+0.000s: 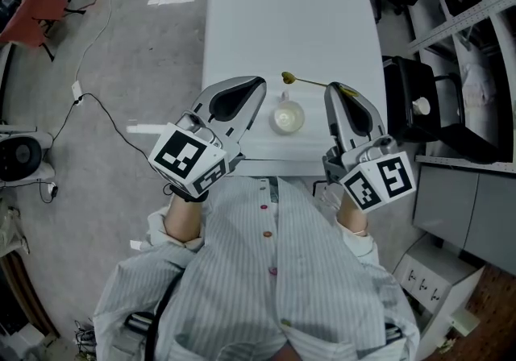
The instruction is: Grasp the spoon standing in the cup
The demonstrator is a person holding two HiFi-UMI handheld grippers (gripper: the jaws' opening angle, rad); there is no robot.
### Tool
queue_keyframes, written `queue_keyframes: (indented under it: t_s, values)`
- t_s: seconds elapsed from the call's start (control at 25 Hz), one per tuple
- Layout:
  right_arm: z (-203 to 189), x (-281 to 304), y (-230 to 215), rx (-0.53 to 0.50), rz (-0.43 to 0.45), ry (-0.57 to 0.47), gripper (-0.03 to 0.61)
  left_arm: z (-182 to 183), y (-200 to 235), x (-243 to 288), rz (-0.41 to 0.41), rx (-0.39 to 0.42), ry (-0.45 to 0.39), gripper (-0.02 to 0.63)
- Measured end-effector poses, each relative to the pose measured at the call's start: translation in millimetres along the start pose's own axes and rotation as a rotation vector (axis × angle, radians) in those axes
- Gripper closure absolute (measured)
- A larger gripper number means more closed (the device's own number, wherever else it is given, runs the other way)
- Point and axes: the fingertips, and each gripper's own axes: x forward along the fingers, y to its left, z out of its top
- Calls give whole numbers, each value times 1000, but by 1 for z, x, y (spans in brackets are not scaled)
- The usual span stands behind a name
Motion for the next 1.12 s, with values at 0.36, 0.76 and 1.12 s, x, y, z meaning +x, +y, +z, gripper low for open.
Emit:
queue_keyframes:
  t_s: [0.36, 0.76, 1.12]
  values:
    - [8, -9, -14, 2, -7, -21, 568, -1, -12, 13, -33, -1, 14, 604]
    - [3, -14, -20, 18, -15, -20, 568, -5, -19, 22, -56, -5, 20, 604]
    - [0, -10, -20, 22, -21, -17, 568, -7, -20, 24, -90, 1, 31, 604]
